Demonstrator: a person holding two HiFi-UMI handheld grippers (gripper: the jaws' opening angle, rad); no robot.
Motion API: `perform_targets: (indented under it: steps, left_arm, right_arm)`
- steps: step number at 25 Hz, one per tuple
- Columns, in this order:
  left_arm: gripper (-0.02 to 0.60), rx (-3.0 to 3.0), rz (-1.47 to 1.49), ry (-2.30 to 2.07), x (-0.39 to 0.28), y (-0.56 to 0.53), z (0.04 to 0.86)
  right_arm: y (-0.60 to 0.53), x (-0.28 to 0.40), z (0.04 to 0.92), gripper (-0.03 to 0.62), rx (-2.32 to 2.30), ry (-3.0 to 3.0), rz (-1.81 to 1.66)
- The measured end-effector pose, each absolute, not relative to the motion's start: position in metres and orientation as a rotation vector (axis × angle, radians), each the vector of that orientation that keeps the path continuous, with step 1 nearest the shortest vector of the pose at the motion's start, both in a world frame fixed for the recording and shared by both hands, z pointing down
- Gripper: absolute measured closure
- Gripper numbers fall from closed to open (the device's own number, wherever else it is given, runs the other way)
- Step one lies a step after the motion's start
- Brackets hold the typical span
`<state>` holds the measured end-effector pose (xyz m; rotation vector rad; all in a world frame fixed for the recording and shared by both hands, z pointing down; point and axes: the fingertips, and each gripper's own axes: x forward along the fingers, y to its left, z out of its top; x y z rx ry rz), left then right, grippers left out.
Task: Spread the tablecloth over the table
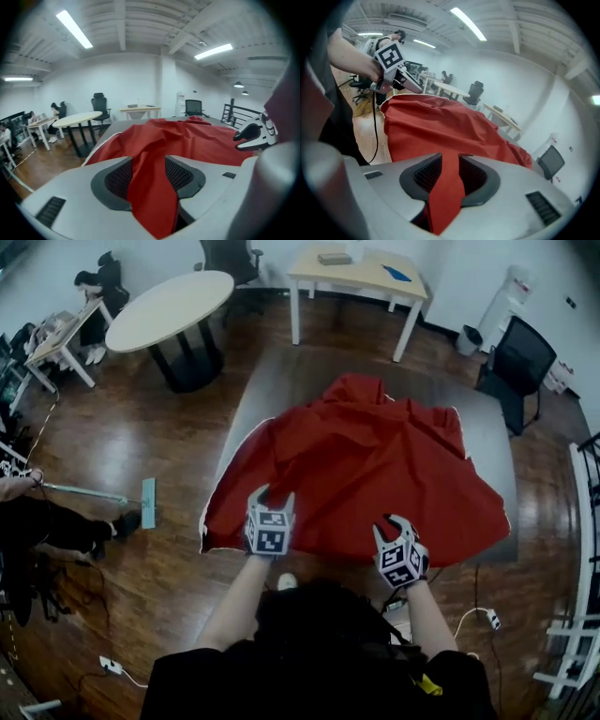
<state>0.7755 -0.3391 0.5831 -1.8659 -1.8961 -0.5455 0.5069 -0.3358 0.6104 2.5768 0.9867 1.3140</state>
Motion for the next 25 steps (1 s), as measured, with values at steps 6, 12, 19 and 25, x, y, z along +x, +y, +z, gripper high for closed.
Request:
perform_targets:
  steps: [6, 12, 19, 25]
  left_arm:
    - [0.362, -1.516, -0.444, -2.22, 0.649, -0.302, 0.569]
    - [0.362, -1.261, -0.427, -2.386, 0.534, -0.3, 0.58]
    - [0.362, -1.168, -0.336, -2.342, 0.429, -0.298, 0.595]
    - [0.362, -1.072, -0.327, -2.272, 0.288, -0.306, 0.61]
  right_arm:
    - [-0.354, 0.441, 0.586, 0.473, 2.474, 1.316, 1.392]
    - [-0.371, 0.358, 0.586, 0.473, 2.389, 1.487, 1.447]
    - [-0.33, 0.266, 0.62, 0.473, 2.472, 1.498, 1.352]
    - [-0.322, 0.142, 0.637, 0.473, 2.56, 1.451, 1.344]
